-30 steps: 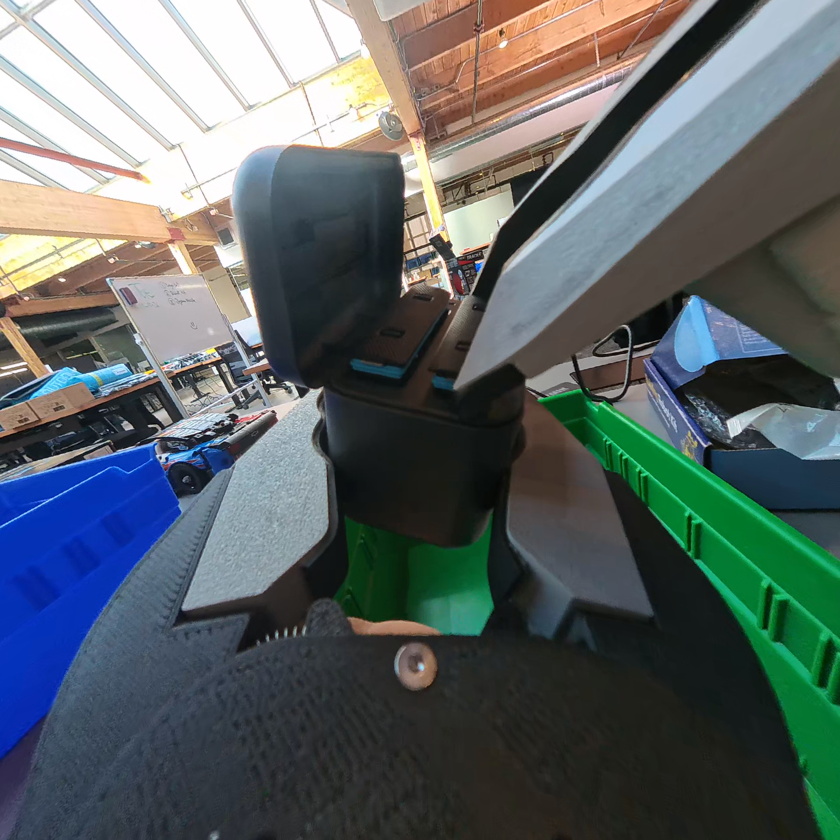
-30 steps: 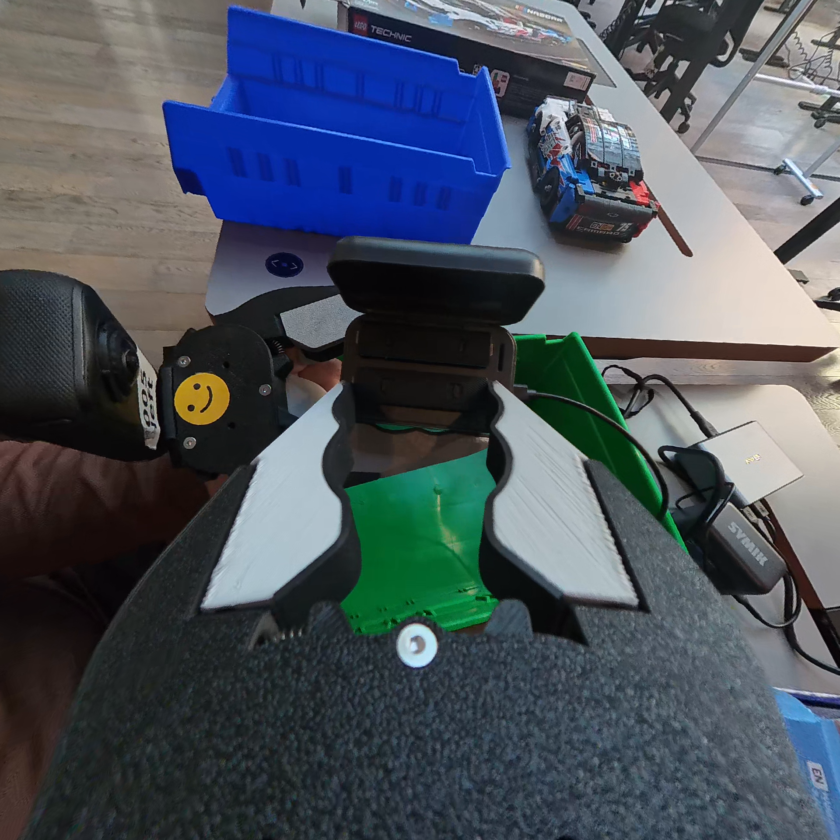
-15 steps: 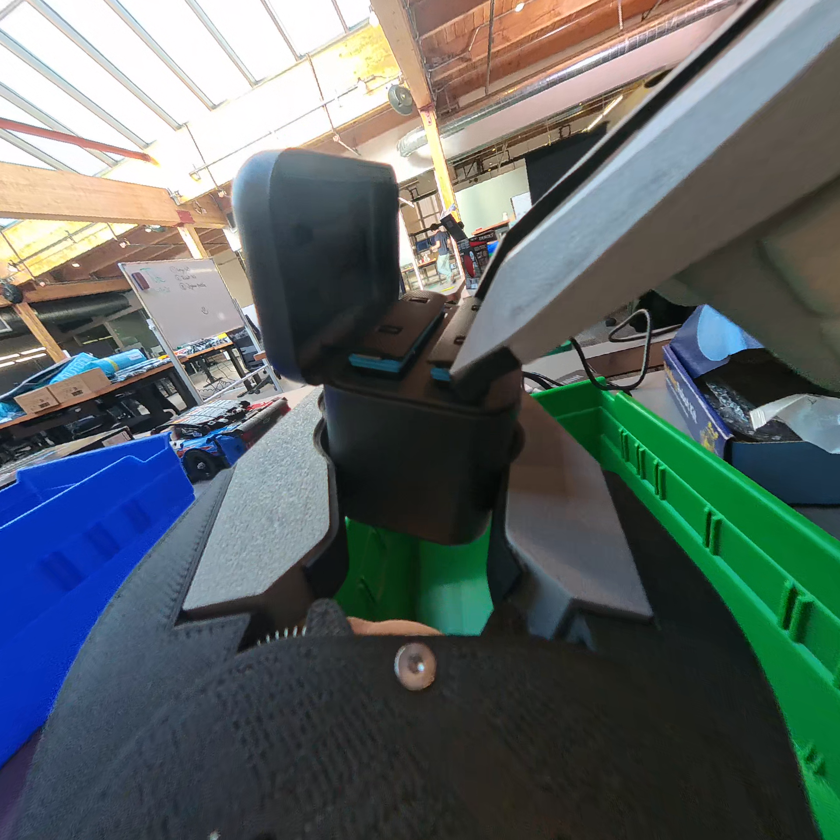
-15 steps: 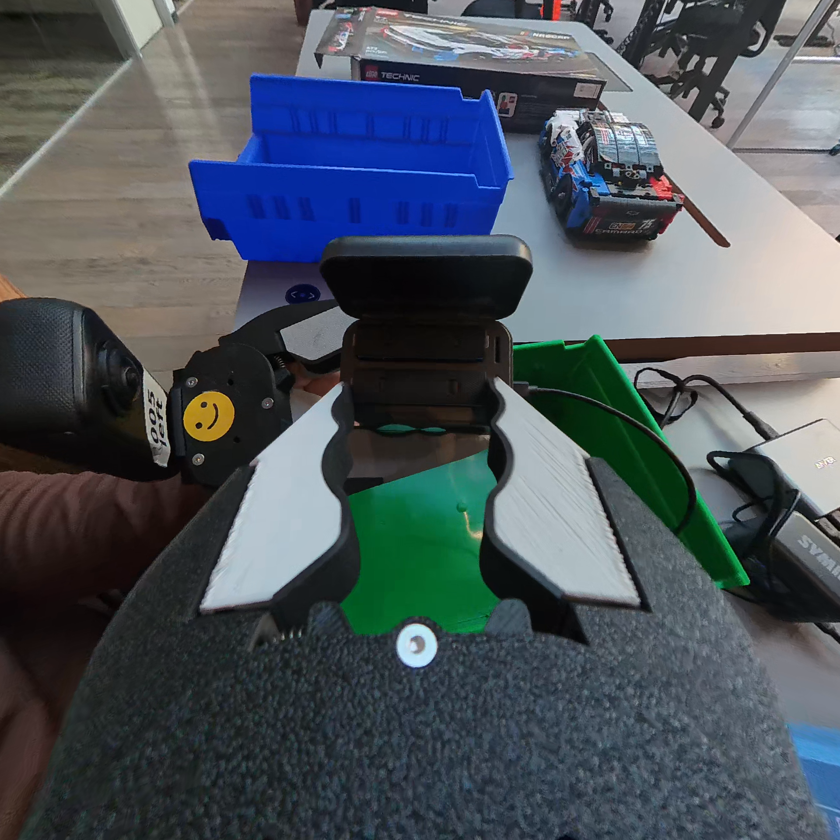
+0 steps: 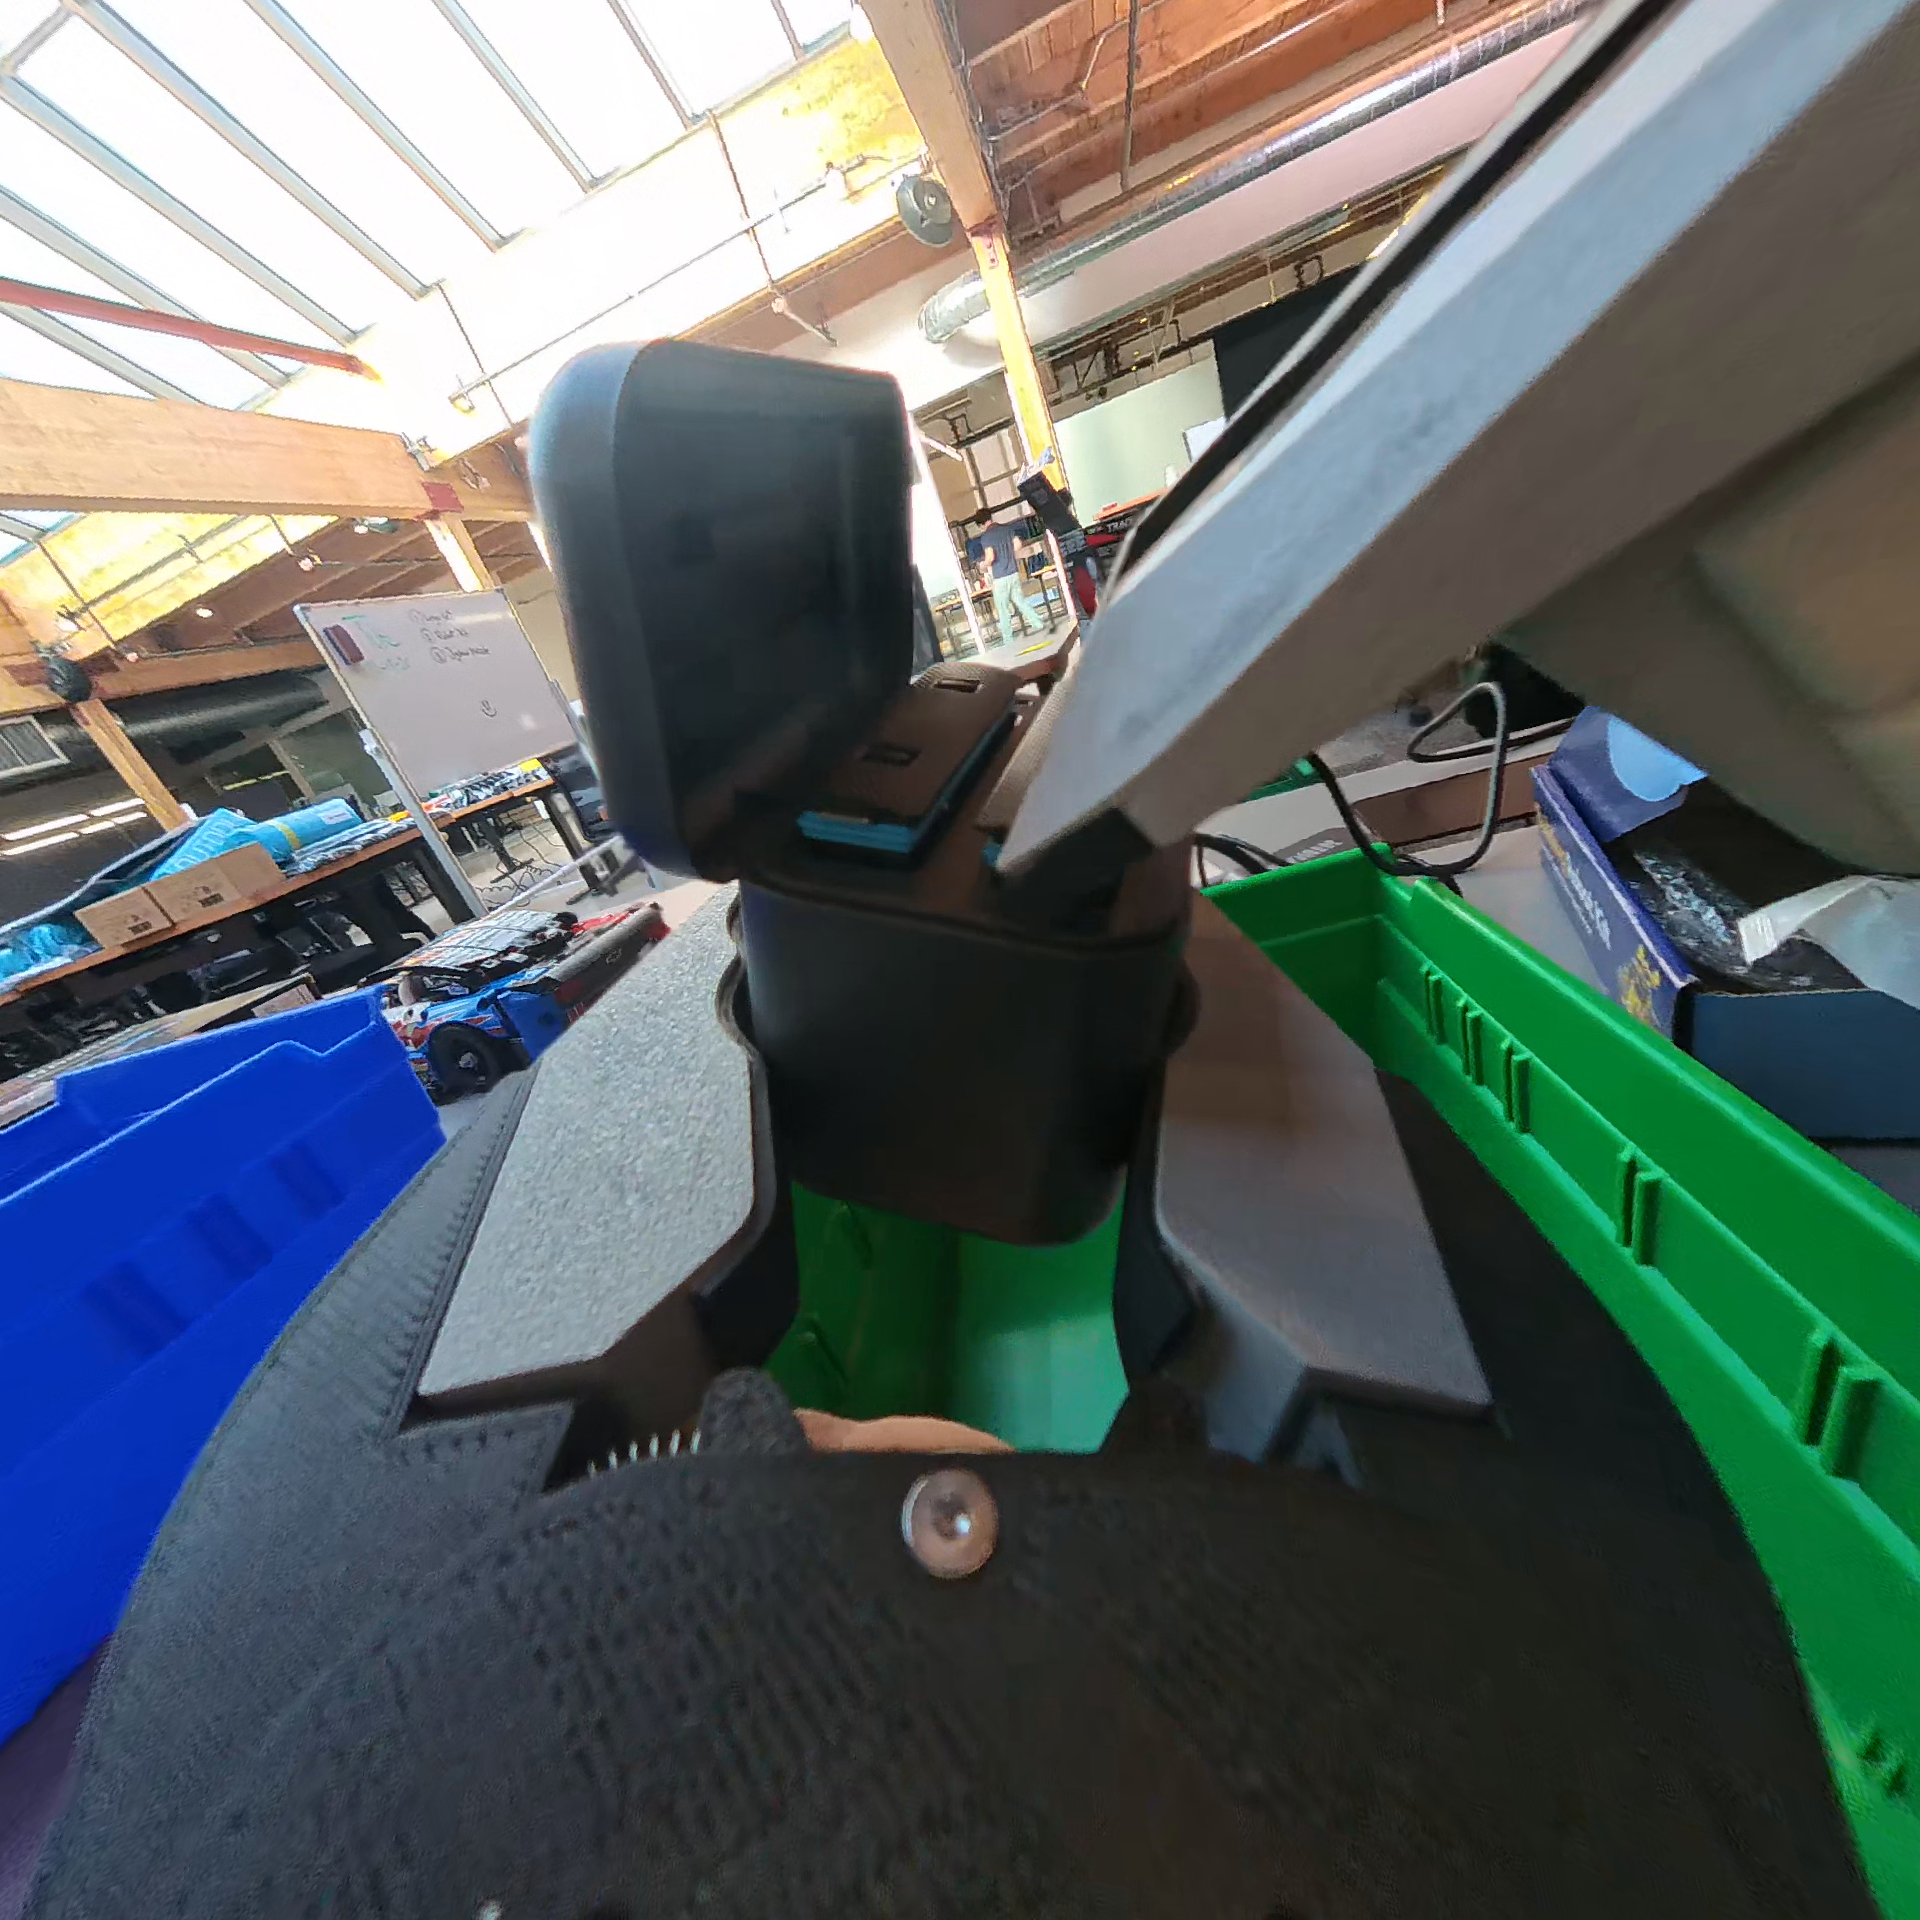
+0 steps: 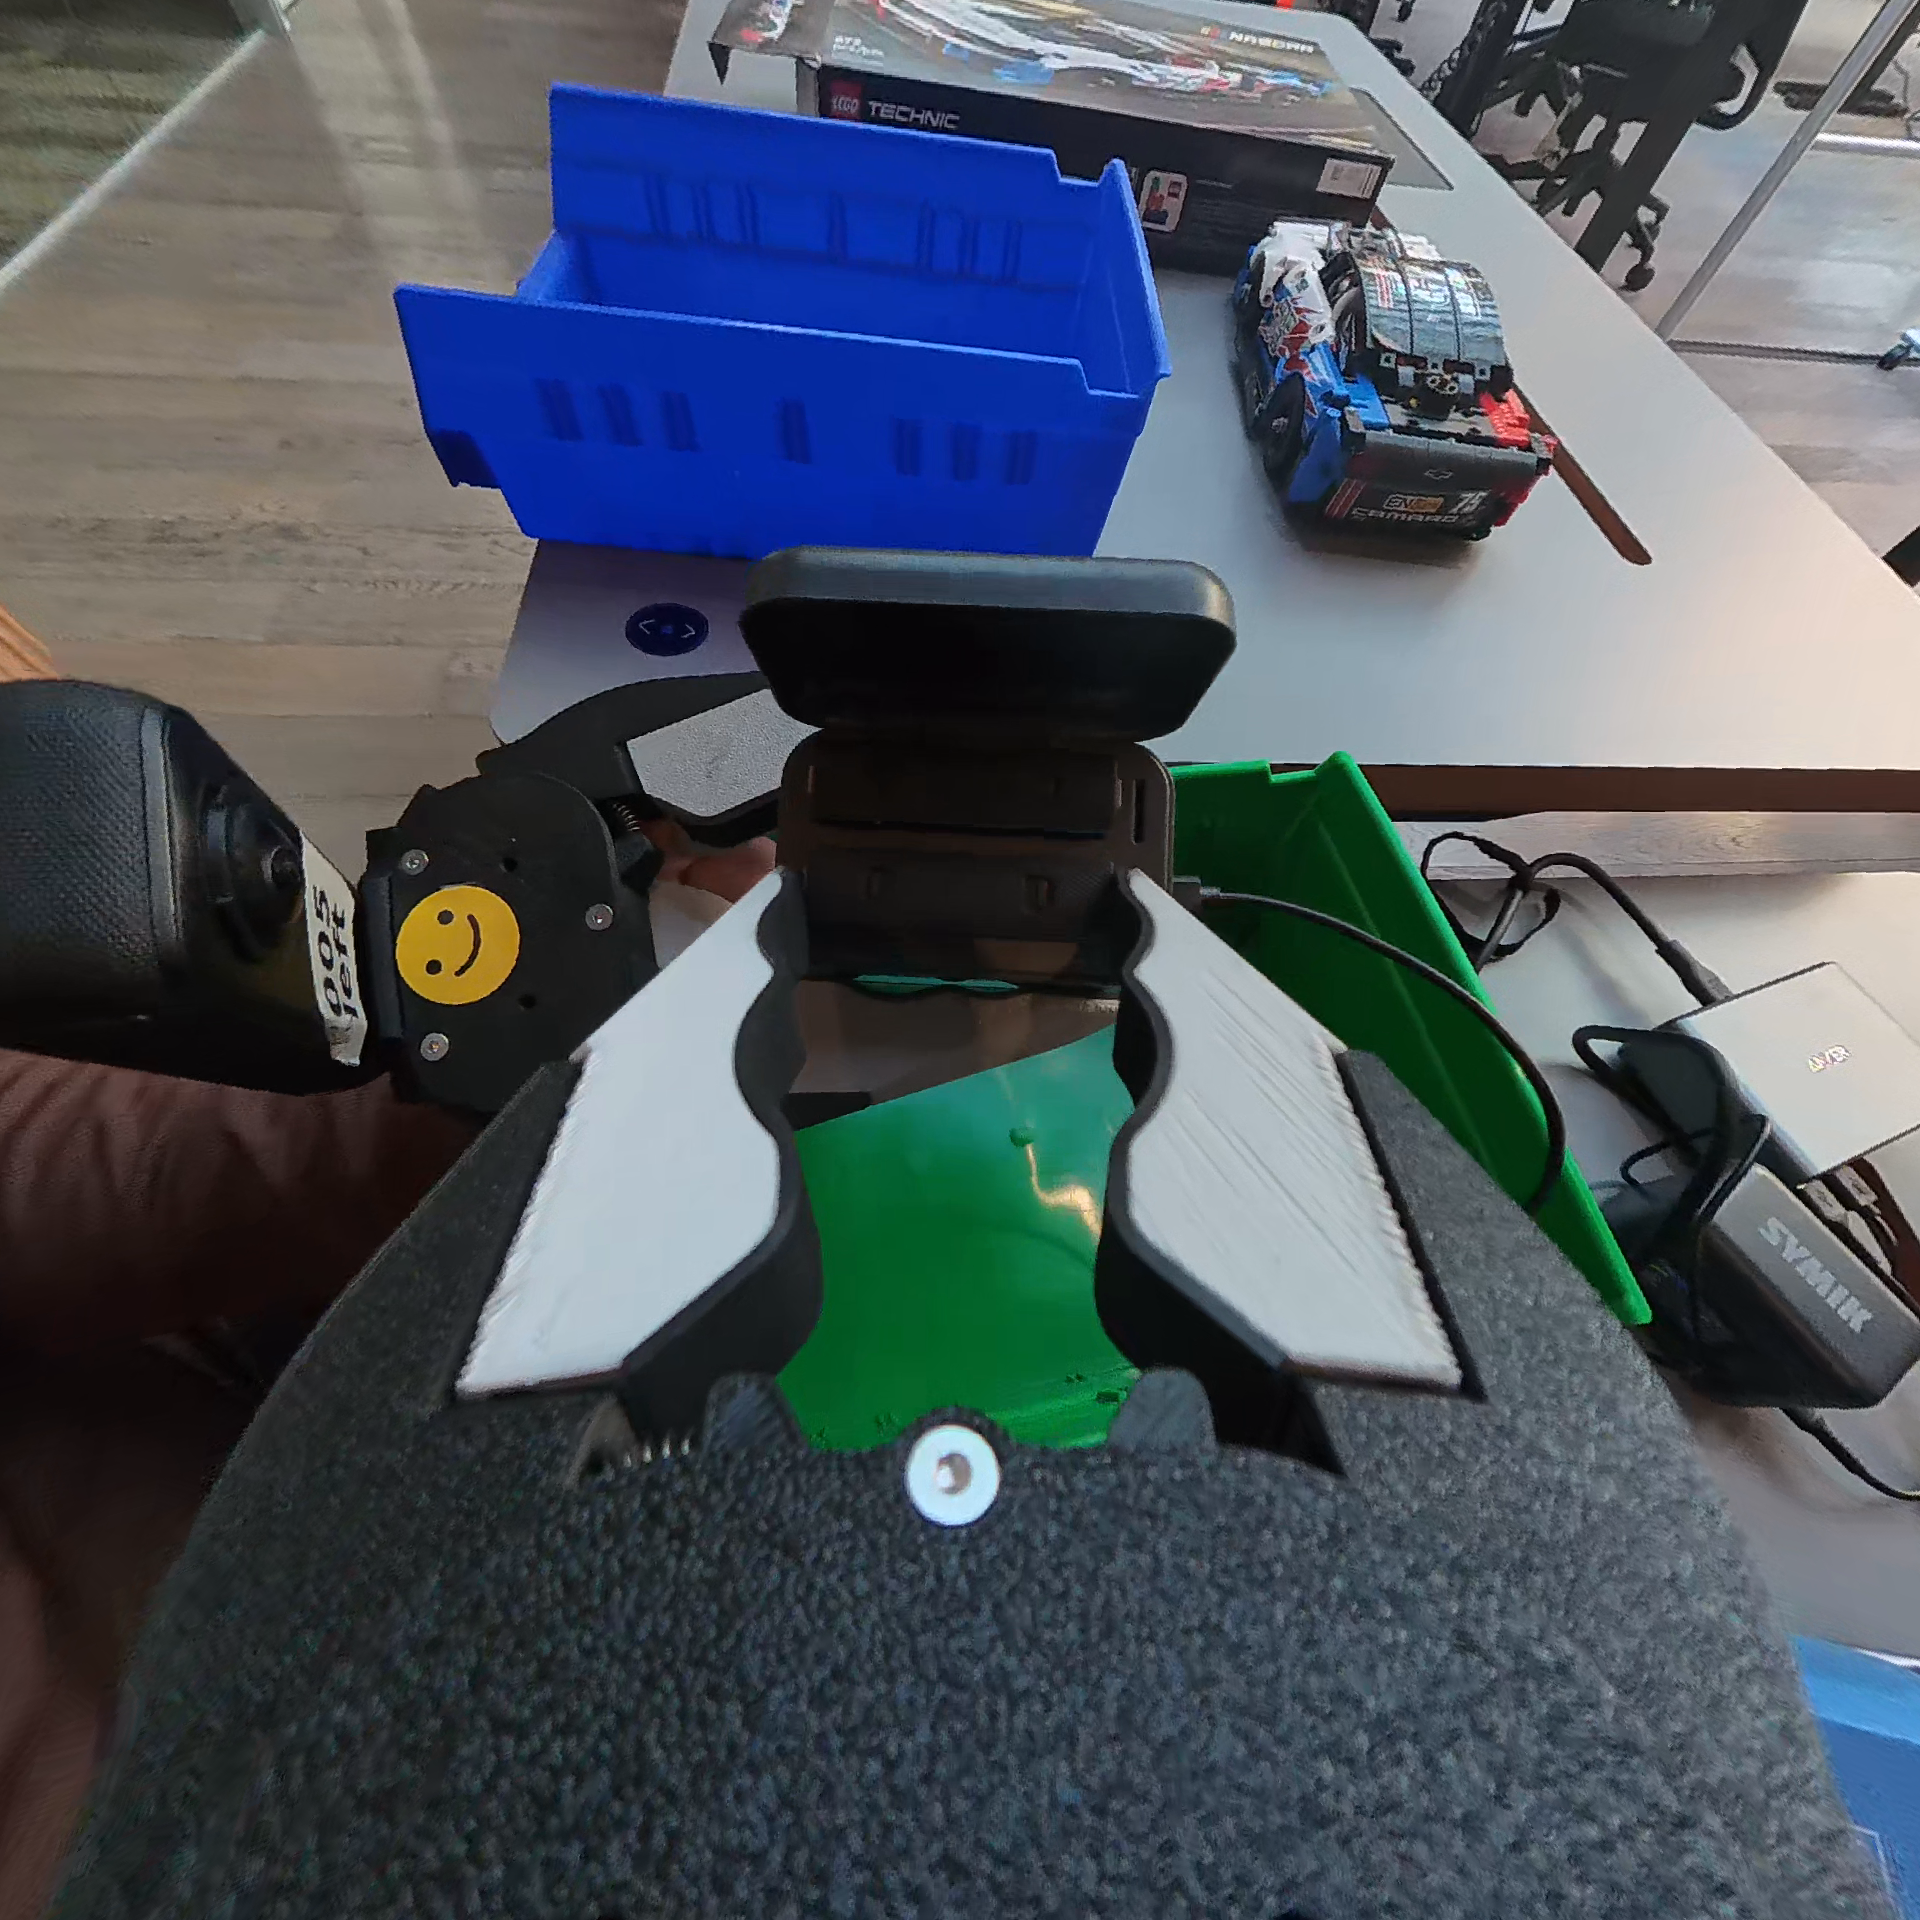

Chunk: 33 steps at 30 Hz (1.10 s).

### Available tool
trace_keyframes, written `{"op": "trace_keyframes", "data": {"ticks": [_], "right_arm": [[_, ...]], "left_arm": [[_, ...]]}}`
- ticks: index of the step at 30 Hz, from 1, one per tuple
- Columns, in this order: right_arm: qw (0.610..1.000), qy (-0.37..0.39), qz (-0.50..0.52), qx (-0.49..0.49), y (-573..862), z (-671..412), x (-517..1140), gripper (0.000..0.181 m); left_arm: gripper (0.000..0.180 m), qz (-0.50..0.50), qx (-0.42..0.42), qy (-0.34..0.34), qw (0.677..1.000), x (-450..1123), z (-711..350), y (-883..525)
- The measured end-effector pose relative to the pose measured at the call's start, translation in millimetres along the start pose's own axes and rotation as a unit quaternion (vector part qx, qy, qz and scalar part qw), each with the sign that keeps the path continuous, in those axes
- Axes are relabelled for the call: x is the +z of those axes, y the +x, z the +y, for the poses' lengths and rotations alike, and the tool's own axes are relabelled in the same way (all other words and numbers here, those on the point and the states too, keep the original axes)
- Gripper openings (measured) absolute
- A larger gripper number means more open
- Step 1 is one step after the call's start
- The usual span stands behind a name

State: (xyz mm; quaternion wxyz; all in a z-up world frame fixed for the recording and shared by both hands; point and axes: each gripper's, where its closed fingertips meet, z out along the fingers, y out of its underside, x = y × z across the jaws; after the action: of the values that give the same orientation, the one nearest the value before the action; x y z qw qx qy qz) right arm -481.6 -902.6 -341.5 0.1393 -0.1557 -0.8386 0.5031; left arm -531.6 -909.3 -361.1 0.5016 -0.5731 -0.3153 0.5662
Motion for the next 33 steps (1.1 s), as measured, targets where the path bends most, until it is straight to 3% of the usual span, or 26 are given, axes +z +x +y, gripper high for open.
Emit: {"op": "trace_keyframes", "data": {"ticks": [6,31,33], "right_arm": [[0.999,0.033,0.013,-0.010,-1,-9,0,0.055],[0.996,0.083,0.007,-0.007,-2,-22,-5,0.055],[0.991,0.134,0.014,-0.002,2,-37,-20,0.055]], "left_arm": [[0.074,0.018,-0.049,0.006,0.999,1,-4,-1],[0.073,0.021,-0.064,0.022,0.998,-1,-15,-4],[0.073,0.021,-0.072,0.007,0.997,1,-8,-4]]}}
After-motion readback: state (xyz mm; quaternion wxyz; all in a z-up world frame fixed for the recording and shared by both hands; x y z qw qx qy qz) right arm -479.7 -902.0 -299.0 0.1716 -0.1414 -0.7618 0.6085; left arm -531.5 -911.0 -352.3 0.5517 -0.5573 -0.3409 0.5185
